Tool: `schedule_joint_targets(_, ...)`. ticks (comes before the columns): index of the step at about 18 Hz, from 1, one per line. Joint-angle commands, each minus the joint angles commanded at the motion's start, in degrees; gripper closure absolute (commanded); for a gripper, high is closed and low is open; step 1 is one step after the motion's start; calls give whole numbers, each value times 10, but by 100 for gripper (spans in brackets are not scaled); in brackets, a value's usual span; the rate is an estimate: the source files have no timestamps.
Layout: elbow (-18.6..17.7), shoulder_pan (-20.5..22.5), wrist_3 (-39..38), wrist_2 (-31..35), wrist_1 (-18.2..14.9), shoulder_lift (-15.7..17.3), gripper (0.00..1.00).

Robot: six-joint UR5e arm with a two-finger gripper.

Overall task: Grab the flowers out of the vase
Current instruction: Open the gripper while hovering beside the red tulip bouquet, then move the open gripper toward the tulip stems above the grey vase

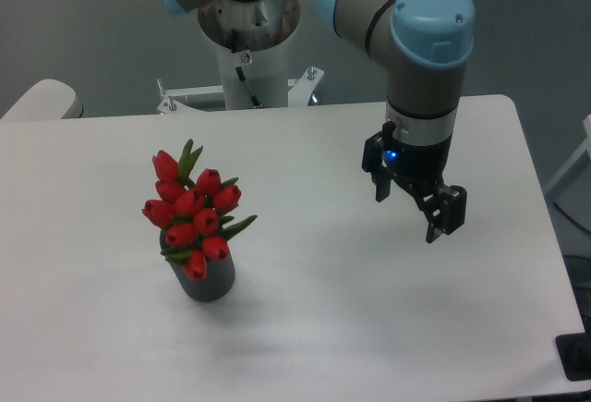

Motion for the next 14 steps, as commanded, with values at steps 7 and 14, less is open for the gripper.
schedule_joint_targets(7,1,-4,-62,-13,1,0,0)
schedule_joint_targets(14,0,-4,-97,-69,18,-3,0)
